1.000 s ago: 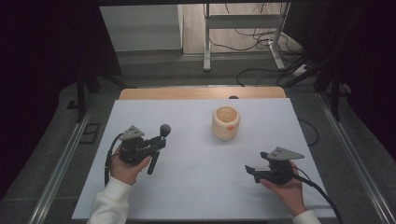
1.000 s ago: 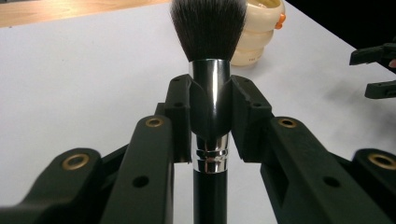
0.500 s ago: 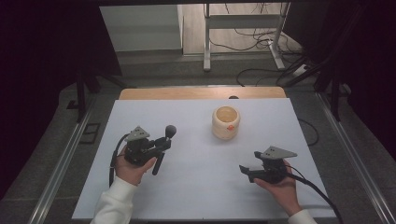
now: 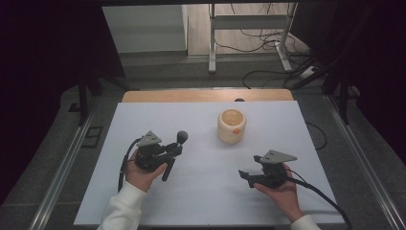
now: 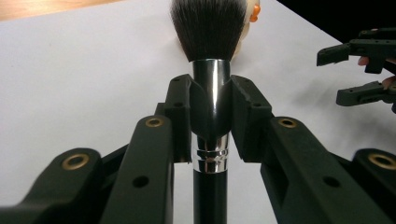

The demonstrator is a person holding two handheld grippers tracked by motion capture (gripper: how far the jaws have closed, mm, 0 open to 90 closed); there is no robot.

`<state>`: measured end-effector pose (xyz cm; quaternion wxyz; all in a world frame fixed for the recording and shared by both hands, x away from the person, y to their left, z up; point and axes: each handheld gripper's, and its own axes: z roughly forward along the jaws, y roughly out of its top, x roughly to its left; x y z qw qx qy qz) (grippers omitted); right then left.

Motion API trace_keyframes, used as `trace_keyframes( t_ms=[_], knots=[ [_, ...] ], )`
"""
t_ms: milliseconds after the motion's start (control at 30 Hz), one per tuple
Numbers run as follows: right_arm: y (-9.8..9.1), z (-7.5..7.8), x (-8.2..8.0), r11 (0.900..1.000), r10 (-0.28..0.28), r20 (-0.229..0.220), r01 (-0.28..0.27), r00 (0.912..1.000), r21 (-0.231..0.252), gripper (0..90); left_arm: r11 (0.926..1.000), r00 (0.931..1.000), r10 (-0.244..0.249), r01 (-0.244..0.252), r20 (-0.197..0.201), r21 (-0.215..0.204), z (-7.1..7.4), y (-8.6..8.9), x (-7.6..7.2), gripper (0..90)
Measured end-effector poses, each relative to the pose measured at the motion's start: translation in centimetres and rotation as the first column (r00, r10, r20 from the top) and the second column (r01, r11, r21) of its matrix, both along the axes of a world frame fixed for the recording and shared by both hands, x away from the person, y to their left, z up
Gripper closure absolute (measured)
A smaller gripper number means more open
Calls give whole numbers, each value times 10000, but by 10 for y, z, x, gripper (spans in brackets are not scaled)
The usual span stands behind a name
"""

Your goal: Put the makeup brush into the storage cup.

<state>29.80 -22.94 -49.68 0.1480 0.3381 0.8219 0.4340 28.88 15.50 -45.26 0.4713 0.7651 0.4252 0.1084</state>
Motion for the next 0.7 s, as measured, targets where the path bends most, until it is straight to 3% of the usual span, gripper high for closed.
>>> trace_keyframes(
  t_ms=[700],
  knots=[
    [32, -1, 2, 9966, 749, -42, -747, 9972, 343, 177, 9998, 9998, -208, 208, 51, -76, -1, -13, 0, 708]
  ],
)
